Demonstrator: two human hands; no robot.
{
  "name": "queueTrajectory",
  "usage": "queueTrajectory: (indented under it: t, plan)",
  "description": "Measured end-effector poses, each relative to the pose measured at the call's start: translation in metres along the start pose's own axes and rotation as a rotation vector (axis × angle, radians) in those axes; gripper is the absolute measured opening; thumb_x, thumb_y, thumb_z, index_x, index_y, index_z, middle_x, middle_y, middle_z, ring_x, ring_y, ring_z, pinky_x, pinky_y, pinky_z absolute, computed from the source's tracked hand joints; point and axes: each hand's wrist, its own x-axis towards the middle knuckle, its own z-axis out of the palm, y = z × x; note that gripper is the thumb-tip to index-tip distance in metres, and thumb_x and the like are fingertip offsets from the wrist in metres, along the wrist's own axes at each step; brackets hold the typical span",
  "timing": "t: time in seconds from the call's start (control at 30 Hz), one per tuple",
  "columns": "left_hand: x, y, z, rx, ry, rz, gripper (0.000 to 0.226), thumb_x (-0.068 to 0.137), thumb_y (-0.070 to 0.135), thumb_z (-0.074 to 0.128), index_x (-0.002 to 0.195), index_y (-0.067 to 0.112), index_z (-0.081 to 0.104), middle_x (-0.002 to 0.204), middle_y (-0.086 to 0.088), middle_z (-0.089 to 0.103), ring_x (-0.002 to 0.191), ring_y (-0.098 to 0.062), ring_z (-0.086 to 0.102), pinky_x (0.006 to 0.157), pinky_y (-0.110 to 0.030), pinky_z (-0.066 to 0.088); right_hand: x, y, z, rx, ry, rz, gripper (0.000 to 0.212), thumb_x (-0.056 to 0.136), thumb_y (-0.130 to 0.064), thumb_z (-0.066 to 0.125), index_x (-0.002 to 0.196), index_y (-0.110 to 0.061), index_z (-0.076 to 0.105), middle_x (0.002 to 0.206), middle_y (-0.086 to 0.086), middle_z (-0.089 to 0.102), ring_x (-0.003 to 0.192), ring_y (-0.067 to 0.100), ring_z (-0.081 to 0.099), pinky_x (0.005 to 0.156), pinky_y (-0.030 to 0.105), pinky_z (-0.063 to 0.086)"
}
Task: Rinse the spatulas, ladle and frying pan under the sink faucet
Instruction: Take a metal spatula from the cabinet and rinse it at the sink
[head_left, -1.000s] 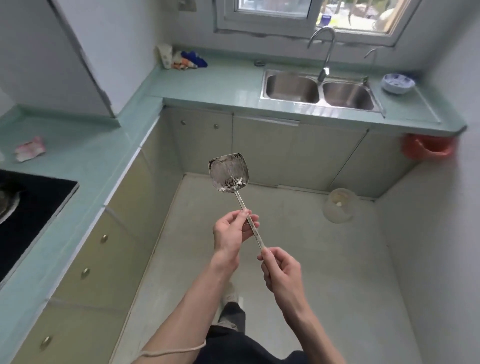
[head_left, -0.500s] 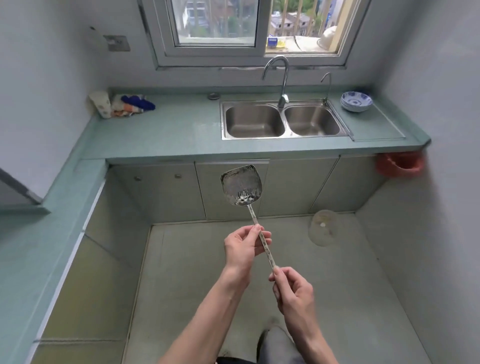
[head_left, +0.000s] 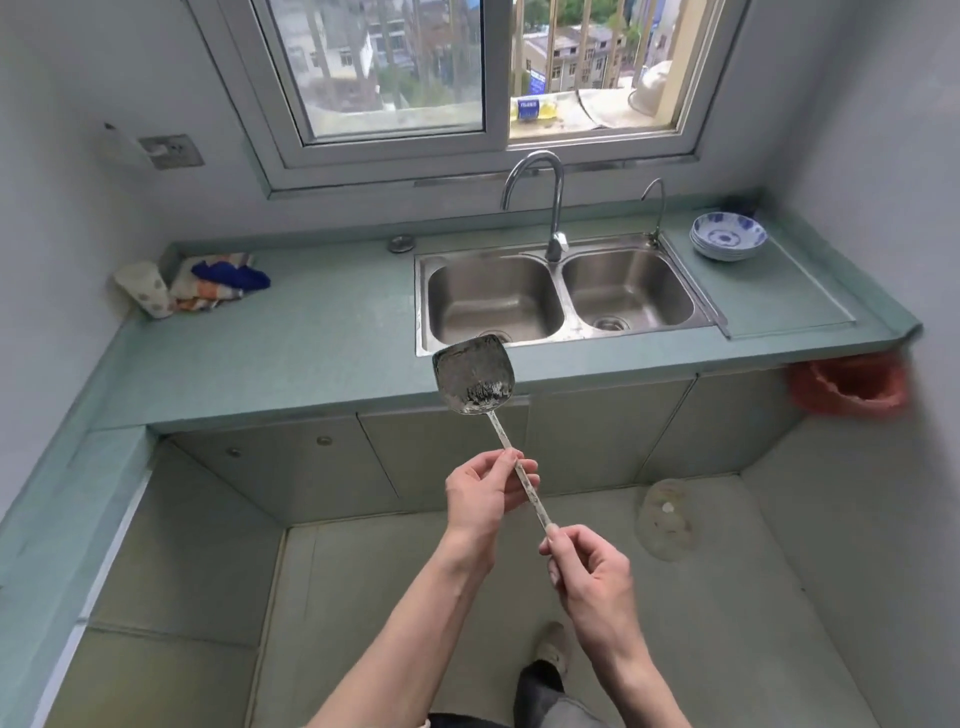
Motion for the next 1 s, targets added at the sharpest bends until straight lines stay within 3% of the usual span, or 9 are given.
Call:
queueTrajectory:
  t: [0.23,0.47,0.67,0.83,1.0]
  plan:
    - [0.093,0.034,0.070,-0.019,0.040,-0.007,0.015,0.099,0.008,0.064,0.101,-0.005,0.070,0.084,-0.014,0.077,0.066,-0.019,0.072,0.063,-0.027,0.060,0.118,-0.035,-0.013,-0.024,-0.005,-0.002,0.032,0.103,-0.021,0.061,0.073,-0.012,0.065,0.054,0.001,0.041,0.048,0.012,0.029,0.046,0.021,0.026]
    - [0.171,0.054,0.094,-0.032,0.055,-0.065,0.014,0.098,0.011,0.067,0.100,-0.002,0.071,0.091,-0.016,0.078,0.072,-0.023,0.073,0.068,-0.030,0.062,0.196,-0.050,-0.002,-0.007,-0.015,0.027,0.032,0.103,-0.022,0.060,0.076,-0.005,0.064,0.055,0.000,0.041,0.051,0.012,0.031,0.047,0.022,0.026]
    - [0.245,0.066,0.106,-0.064,-0.008,-0.151,0.021,0.097,0.010,0.066,0.111,-0.006,0.069,0.101,-0.020,0.077,0.087,-0.028,0.076,0.077,-0.034,0.063,0.274,-0.051,0.015,-0.083,0.004,0.042,0.033,0.104,-0.028,0.060,0.074,-0.016,0.066,0.056,-0.001,0.044,0.054,0.014,0.034,0.051,0.026,0.029]
    - [0.313,0.084,0.112,-0.110,-0.034,-0.235,0.021,0.098,0.006,0.064,0.112,-0.009,0.066,0.105,-0.023,0.076,0.088,-0.028,0.076,0.072,-0.030,0.062,0.345,-0.056,0.030,-0.154,0.005,0.085,0.032,0.103,-0.032,0.062,0.076,-0.014,0.068,0.056,-0.004,0.048,0.055,0.013,0.038,0.056,0.029,0.032]
    - [0.373,0.100,0.119,-0.117,-0.063,-0.335,0.024,0.099,0.003,0.062,0.116,-0.013,0.062,0.105,-0.027,0.075,0.083,-0.029,0.077,0.068,-0.030,0.063,0.407,-0.058,0.055,-0.181,0.056,0.118,0.031,0.103,-0.026,0.061,0.078,-0.008,0.068,0.055,-0.004,0.048,0.053,0.011,0.040,0.053,0.024,0.032]
